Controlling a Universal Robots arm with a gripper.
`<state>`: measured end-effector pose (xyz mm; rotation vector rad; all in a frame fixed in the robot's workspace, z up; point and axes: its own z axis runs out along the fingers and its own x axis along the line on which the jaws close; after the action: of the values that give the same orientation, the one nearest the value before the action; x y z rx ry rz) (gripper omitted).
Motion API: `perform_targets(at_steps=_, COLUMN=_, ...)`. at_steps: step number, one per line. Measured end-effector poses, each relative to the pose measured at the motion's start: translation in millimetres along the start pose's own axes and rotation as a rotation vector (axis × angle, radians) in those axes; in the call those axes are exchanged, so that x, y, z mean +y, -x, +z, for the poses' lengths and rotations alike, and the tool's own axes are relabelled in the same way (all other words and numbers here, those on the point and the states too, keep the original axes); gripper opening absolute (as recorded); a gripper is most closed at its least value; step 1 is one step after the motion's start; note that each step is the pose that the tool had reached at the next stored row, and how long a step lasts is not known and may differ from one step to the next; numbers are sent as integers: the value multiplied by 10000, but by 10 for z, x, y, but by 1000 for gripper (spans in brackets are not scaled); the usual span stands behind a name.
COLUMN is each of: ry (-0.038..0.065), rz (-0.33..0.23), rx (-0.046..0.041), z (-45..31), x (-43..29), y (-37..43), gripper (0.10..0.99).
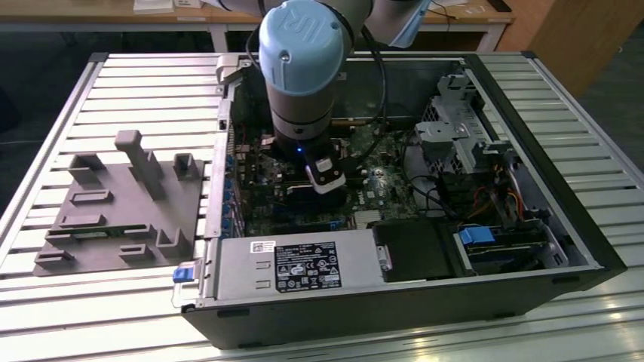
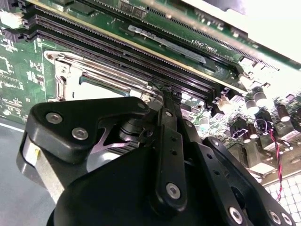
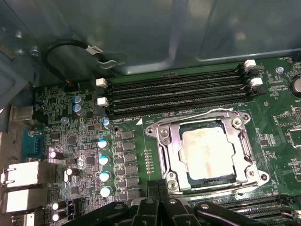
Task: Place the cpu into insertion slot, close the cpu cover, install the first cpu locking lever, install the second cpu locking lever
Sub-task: 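Install the second cpu locking lever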
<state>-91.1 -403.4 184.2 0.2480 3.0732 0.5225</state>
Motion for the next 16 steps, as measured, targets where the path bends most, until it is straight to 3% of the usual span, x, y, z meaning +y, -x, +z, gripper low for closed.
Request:
perform_targets(at_steps=4, ry=-75, rz=-6, rx=-19, z=-46, x=23, y=0, gripper=102)
perform_targets(at_steps=10, ry=-209, rz=-9, rx=-36, z=-34, x=64, y=-10, gripper=102)
perform_targets(at_steps=16, ry=-237, rz=-11, rx=-41, z=-71, x=93, y=-12, gripper=102)
